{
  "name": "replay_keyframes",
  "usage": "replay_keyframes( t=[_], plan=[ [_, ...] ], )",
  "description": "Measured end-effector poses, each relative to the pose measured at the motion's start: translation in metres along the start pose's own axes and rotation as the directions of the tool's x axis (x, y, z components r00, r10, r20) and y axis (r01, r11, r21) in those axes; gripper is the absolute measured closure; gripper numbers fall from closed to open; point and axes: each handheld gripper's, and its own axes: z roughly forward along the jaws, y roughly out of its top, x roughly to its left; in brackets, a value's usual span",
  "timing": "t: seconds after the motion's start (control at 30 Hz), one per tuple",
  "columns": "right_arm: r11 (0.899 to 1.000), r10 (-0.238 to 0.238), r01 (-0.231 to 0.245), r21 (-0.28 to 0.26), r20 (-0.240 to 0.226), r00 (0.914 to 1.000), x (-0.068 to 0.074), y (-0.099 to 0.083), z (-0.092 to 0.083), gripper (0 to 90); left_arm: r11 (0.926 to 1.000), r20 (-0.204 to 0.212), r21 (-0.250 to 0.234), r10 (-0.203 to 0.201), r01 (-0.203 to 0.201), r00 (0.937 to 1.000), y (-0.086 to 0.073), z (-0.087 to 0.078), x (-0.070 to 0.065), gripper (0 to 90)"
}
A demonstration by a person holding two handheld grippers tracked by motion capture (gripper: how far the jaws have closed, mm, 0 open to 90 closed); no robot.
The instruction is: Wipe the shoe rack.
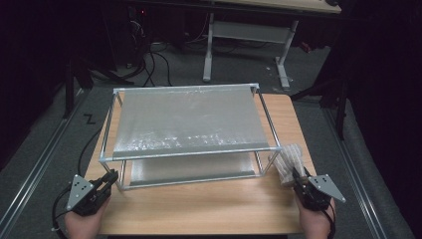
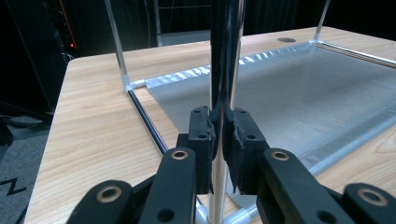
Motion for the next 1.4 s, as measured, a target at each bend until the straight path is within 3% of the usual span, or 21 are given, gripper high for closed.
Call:
replay_keyframes(
  t=[0.3,0.43,0.63,0.93,1.17,1.4],
  plan=[
    [0.995,-0.028,0.024,-0.102,-0.041,0.9987,0.020,0.033,0.000,69.1,1.0000,0.009,-0.005,-0.003,0.003,1.0000,0.000,0.001,0.001,80.4],
    [0.989,-0.055,0.045,-0.143,-0.066,0.9963,0.027,0.038,-0.011,69.3,1.0000,0.008,-0.007,-0.005,0.005,1.0000,0.000,0.002,0.002,80.4],
    [0.988,-0.070,0.057,-0.146,-0.080,0.9943,0.031,0.037,-0.015,69.4,1.0000,0.005,-0.004,-0.006,0.007,1.0000,0.000,0.002,0.003,80.4],
    [0.991,-0.097,0.088,-0.098,-0.091,0.9911,0.035,0.025,-0.009,69.5,1.0000,0.009,-0.001,-0.002,0.002,1.0000,0.001,0.003,0.003,80.4],
    [0.995,-0.098,0.099,0.009,-0.123,0.9876,0.037,0.003,0.009,69.4,1.0000,0.008,0.000,-0.001,0.001,1.0000,0.001,0.003,0.003,80.4],
    [0.988,-0.093,0.111,0.107,-0.167,0.9817,0.040,-0.016,0.026,69.4,1.0000,0.006,0.000,-0.002,0.002,1.0000,0.001,0.004,0.003,80.3]
  ],
)
